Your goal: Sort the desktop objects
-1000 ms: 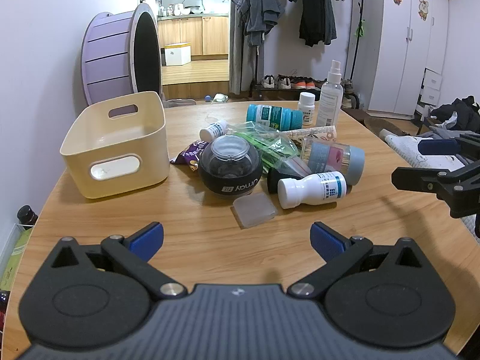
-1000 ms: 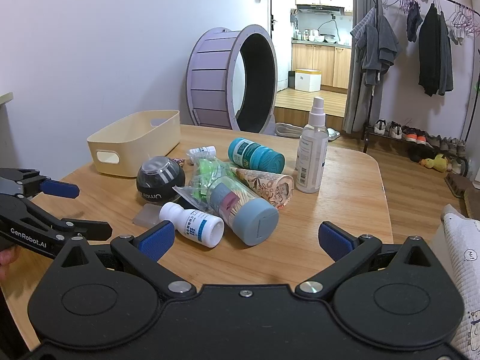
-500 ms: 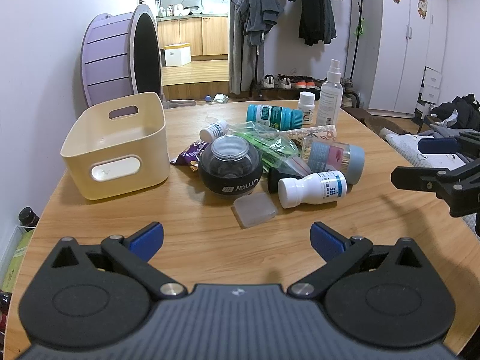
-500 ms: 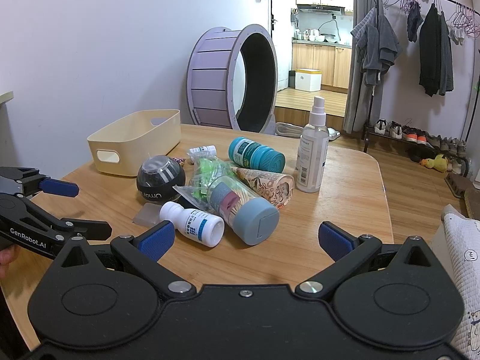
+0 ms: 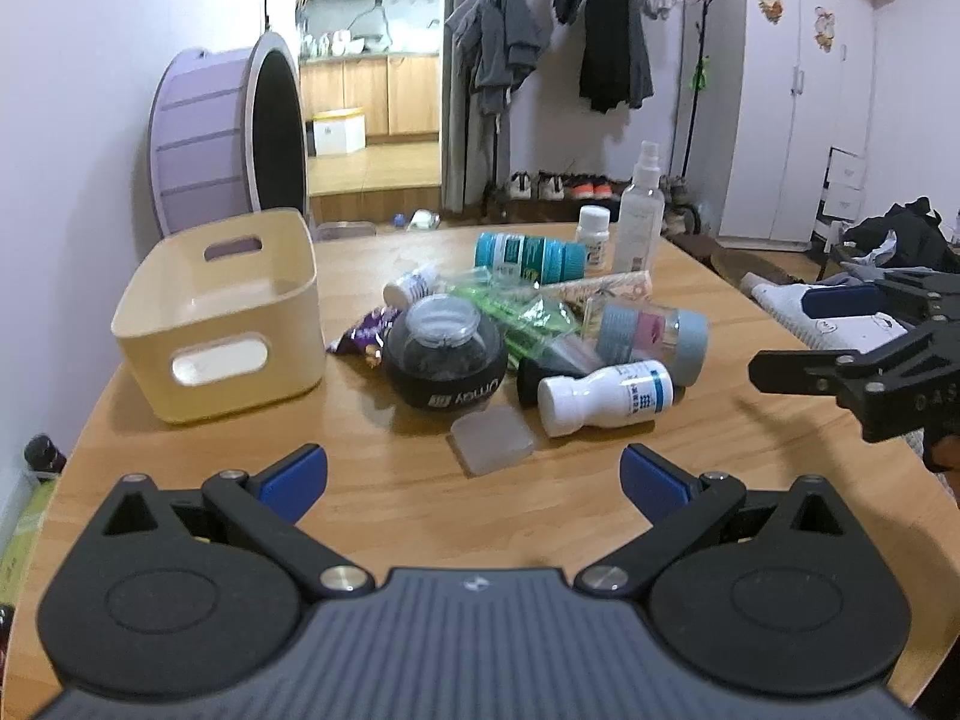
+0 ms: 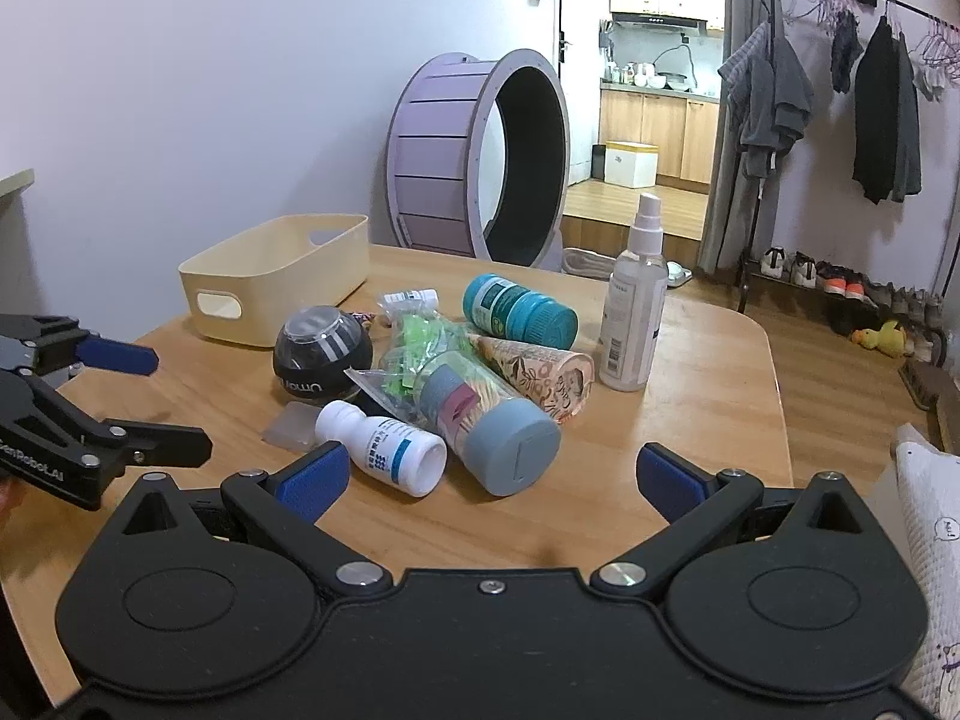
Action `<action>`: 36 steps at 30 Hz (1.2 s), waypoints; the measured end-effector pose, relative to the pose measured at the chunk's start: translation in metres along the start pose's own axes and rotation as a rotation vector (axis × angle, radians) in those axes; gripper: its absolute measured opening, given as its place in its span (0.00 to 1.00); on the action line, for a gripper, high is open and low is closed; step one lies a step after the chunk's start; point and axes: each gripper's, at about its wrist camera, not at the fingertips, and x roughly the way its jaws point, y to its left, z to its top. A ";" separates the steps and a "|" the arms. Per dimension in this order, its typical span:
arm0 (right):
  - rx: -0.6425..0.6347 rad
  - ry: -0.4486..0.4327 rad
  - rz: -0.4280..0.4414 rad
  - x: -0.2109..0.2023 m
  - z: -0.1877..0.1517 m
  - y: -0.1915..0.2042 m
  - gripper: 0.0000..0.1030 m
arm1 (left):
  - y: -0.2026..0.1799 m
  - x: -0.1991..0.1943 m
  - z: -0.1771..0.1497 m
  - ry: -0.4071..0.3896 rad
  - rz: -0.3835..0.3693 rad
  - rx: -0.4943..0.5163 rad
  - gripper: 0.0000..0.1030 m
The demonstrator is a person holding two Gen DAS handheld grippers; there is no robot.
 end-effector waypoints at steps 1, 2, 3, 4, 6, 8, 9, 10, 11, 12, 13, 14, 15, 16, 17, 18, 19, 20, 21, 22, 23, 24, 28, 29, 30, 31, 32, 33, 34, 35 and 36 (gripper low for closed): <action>0.000 0.004 0.003 0.001 0.001 -0.001 0.99 | 0.000 -0.001 0.000 -0.010 -0.002 0.006 1.00; -0.003 0.006 0.003 0.002 0.002 -0.002 0.99 | -0.001 -0.002 0.000 -0.018 -0.004 0.011 1.00; -0.007 0.008 0.002 0.004 0.003 -0.002 0.98 | -0.001 -0.002 0.000 -0.024 -0.005 0.013 1.00; -0.011 0.011 0.001 0.005 0.004 -0.003 0.97 | -0.001 -0.002 0.000 -0.028 -0.008 0.014 1.00; -0.017 0.011 0.004 0.007 0.005 -0.006 0.96 | 0.001 -0.001 0.000 -0.027 -0.023 0.001 0.98; -0.022 0.018 0.006 0.012 0.006 -0.010 0.93 | 0.003 -0.002 0.000 -0.030 -0.034 -0.013 0.97; -0.021 0.023 0.008 0.015 0.006 -0.012 0.92 | 0.004 -0.002 0.000 -0.035 -0.040 -0.016 0.97; -0.016 0.030 0.016 0.018 0.006 -0.015 0.88 | 0.005 -0.002 -0.001 -0.041 -0.047 -0.017 0.95; -0.009 0.037 0.024 0.021 0.005 -0.018 0.84 | 0.005 -0.003 -0.001 -0.048 -0.054 -0.017 0.92; -0.003 0.051 0.037 0.025 0.005 -0.021 0.81 | 0.005 -0.004 -0.001 -0.055 -0.062 -0.017 0.91; -0.004 0.059 0.048 0.028 0.004 -0.023 0.77 | 0.006 -0.004 -0.001 -0.064 -0.069 -0.017 0.88; -0.008 0.066 0.059 0.032 0.004 -0.024 0.76 | 0.006 -0.006 -0.002 -0.081 -0.072 -0.018 0.87; -0.019 0.069 0.059 0.035 0.004 -0.025 0.76 | 0.006 -0.007 -0.002 -0.097 -0.076 -0.020 0.87; -0.033 0.063 0.061 0.038 0.004 -0.026 0.76 | 0.007 -0.008 -0.002 -0.108 -0.079 -0.024 0.87; -0.046 0.055 0.064 0.040 0.004 -0.027 0.76 | 0.007 -0.008 -0.002 -0.116 -0.084 -0.030 0.87; -0.053 0.047 0.069 0.042 0.004 -0.029 0.76 | 0.008 -0.008 -0.001 -0.117 -0.090 -0.039 0.87; -0.059 0.039 0.075 0.044 0.004 -0.031 0.76 | 0.009 -0.008 -0.001 -0.119 -0.096 -0.051 0.87; -0.065 0.031 0.080 0.046 0.005 -0.032 0.76 | 0.011 -0.008 -0.001 -0.123 -0.100 -0.064 0.87; -0.072 0.030 0.087 0.049 0.005 -0.034 0.76 | 0.011 -0.008 -0.001 -0.123 -0.102 -0.073 0.87; -0.078 0.031 0.093 0.052 0.006 -0.035 0.76 | 0.011 -0.007 -0.001 -0.122 -0.102 -0.074 0.87; -0.083 0.031 0.105 0.054 0.005 -0.035 0.76 | 0.011 -0.007 -0.001 -0.123 -0.102 -0.074 0.87; -0.087 0.032 0.117 0.056 0.005 -0.036 0.76 | 0.011 -0.007 -0.002 -0.125 -0.101 -0.073 0.87; -0.073 0.035 0.166 0.061 0.002 -0.036 0.72 | 0.012 -0.006 -0.002 -0.126 -0.112 -0.082 0.87; -0.065 0.043 0.173 0.063 0.002 -0.036 0.65 | 0.013 -0.006 -0.002 -0.124 -0.117 -0.087 0.87; -0.055 0.058 0.180 0.065 0.001 -0.037 0.60 | 0.014 -0.006 -0.002 -0.121 -0.123 -0.093 0.87; -0.042 0.070 0.189 0.067 0.000 -0.038 0.53 | 0.014 -0.006 -0.002 -0.119 -0.128 -0.099 0.88; -0.028 0.068 0.192 0.066 0.000 -0.039 0.52 | 0.015 -0.006 -0.002 -0.117 -0.129 -0.102 0.88; -0.017 0.069 0.191 0.065 -0.001 -0.039 0.52 | 0.015 -0.006 -0.002 -0.116 -0.129 -0.105 0.88; -0.006 0.070 0.189 0.064 -0.001 -0.040 0.52 | 0.015 -0.005 -0.002 -0.116 -0.126 -0.105 0.88; -0.002 0.065 0.185 0.061 -0.001 -0.040 0.52 | 0.015 -0.005 -0.002 -0.116 -0.123 -0.106 0.88; 0.001 0.058 0.181 0.058 -0.001 -0.040 0.51 | 0.015 -0.006 -0.002 -0.117 -0.121 -0.108 0.88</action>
